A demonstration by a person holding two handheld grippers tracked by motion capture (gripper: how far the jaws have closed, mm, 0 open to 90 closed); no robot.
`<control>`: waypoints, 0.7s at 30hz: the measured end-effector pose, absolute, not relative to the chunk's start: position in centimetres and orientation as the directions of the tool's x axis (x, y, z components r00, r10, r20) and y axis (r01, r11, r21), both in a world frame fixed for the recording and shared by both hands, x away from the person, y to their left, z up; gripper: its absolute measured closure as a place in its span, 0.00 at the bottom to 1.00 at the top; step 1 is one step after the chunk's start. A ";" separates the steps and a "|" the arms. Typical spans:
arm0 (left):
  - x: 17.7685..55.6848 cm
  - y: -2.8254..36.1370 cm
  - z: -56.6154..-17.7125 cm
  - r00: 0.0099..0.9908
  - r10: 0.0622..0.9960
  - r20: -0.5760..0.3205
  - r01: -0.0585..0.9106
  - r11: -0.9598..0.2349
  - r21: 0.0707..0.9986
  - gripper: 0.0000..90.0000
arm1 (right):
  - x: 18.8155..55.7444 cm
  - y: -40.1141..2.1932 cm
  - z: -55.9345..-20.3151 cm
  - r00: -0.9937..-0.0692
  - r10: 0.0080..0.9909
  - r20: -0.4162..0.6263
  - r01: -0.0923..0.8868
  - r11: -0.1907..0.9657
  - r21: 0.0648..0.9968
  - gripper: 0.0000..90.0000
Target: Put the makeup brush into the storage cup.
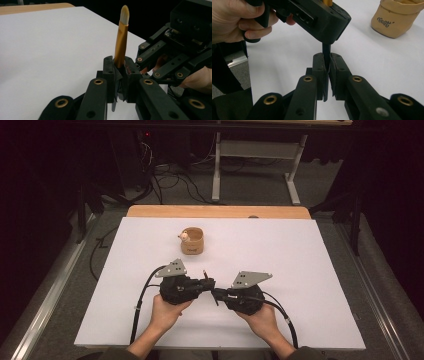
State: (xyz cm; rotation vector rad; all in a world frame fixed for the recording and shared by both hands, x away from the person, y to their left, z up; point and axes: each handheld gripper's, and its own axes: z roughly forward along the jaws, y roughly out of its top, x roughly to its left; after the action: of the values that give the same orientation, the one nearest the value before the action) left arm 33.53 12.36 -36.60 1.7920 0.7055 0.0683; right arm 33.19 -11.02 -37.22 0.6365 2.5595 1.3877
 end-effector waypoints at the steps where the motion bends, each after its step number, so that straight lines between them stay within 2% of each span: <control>1: 33.5 12.4 -36.6 0.818 0.494 -0.296 0.425 -0.171 0.889 0.92 | 33.2 -11.0 -37.2 -0.897 0.439 0.056 0.286 0.480 0.830 0.94; 5: 33.5 12.6 -36.5 0.818 0.498 -0.288 0.420 -0.174 0.891 0.92 | 33.2 -11.2 -37.2 -0.892 0.449 0.056 0.289 0.472 0.833 0.86; 13: 33.5 13.4 -36.2 0.811 0.515 -0.278 0.412 -0.165 0.896 0.92 | 33.0 -11.4 -37.0 -0.880 0.474 0.037 0.279 0.452 0.847 0.62; 16: 33.5 13.6 -36.1 0.809 0.519 -0.276 0.410 -0.161 0.898 0.92 | 33.1 -11.6 -36.9 -0.873 0.487 0.035 0.281 0.442 0.852 0.57; 21: 33.5 13.6 -36.0 0.809 0.521 -0.273 0.408 -0.163 0.898 0.92 | 33.1 -12.0 -36.8 -0.867 0.496 0.046 0.287 0.423 0.859 0.56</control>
State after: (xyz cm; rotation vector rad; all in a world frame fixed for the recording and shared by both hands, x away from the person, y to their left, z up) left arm 33.47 13.65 -36.04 1.7856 0.7166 0.1166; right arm 33.12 -12.05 -36.83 0.6889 2.4613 1.4224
